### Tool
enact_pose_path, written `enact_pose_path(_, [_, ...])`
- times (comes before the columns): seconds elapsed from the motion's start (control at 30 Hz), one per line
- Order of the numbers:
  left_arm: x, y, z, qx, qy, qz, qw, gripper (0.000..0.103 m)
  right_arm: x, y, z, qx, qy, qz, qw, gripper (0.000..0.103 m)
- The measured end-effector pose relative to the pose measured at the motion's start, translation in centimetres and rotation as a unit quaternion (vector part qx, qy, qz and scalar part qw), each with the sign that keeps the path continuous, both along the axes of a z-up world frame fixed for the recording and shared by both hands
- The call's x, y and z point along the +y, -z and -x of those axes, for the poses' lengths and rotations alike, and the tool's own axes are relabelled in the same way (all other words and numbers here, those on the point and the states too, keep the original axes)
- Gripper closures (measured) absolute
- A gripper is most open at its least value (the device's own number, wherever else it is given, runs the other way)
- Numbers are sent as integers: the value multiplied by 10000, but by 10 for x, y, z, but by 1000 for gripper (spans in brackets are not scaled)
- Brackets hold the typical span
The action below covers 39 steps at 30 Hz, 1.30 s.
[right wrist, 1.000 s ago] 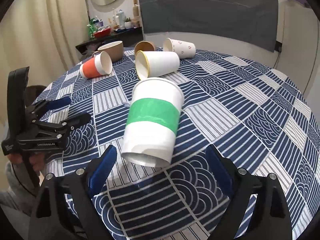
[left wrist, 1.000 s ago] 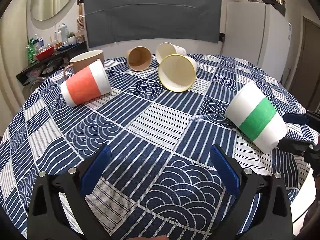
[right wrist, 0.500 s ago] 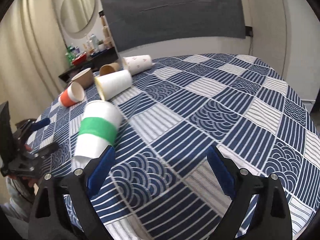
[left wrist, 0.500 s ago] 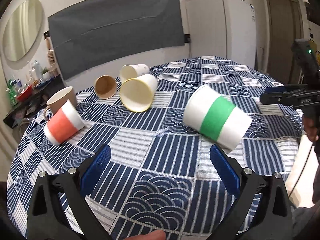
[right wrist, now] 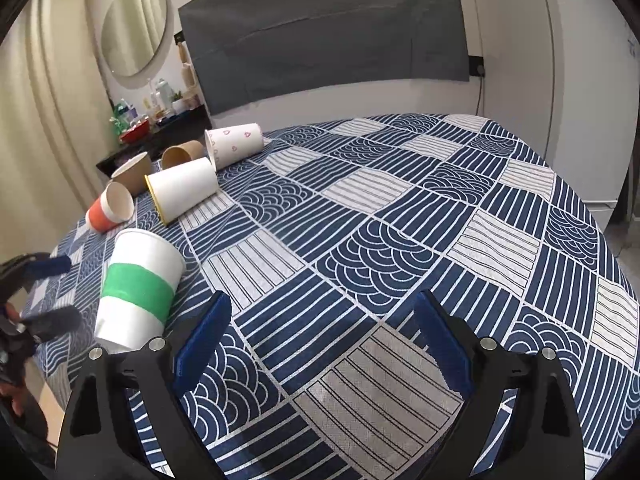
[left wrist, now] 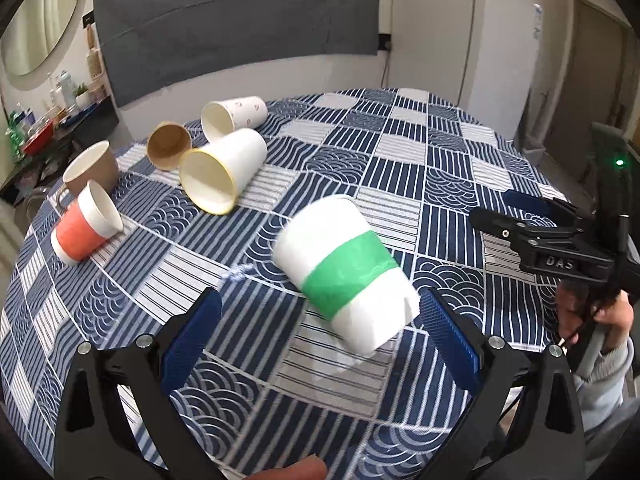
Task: Flip cup upside down
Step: 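Carry the green-banded cup toward the left tool and release it, then grasp the green-banded cup with the left gripper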
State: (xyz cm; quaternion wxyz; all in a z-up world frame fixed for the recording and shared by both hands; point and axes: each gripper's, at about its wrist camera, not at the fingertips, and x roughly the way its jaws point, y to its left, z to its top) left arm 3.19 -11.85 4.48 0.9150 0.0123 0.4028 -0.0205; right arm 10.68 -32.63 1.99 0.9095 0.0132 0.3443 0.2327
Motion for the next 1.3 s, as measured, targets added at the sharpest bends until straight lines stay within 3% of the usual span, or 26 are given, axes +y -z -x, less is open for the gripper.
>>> enact_pose_path(0.2, [-13,15,-9,100,-596,421,9973,6,-3,5,0,-68,-129,-62,9999,14])
enact_pose_path(0.37, [-17,25,-15,135,-1191,772,9898,6,-11,4,2,-182,-56,-185,9996,13])
enact_pose_path(0.47, [-17,27,-17,129,-1404,810,9867,8,-17,6,-3,-83,4,-331,9994,13])
enact_pose_path(0.5, [-17,28,-17,124,-1464,778,9861,9,-18,6,-4,-50,-37,-420,9991,13])
enact_pose_path(0.53, [-18,29,-18,130,-1504,723,9859,20,-20,6,-5,-40,-50,-479,9988,13])
enact_pose_path(0.57, [-19,30,-18,151,-1499,686,9862,38,-21,7,-6,-18,-62,-546,9985,13])
enact_pose_path(0.93, [-3,9,-5,-45,-1530,307,9877,39,-18,6,-1,-129,-224,-482,9985,13])
enact_pose_path(1.13, [19,-12,2,206,-1240,100,9920,39,-13,7,-1,-124,-274,-372,9989,13])
enact_pose_path(1.3, [37,-32,3,517,-1008,-612,9917,39,-10,7,1,-165,-350,-334,9987,13])
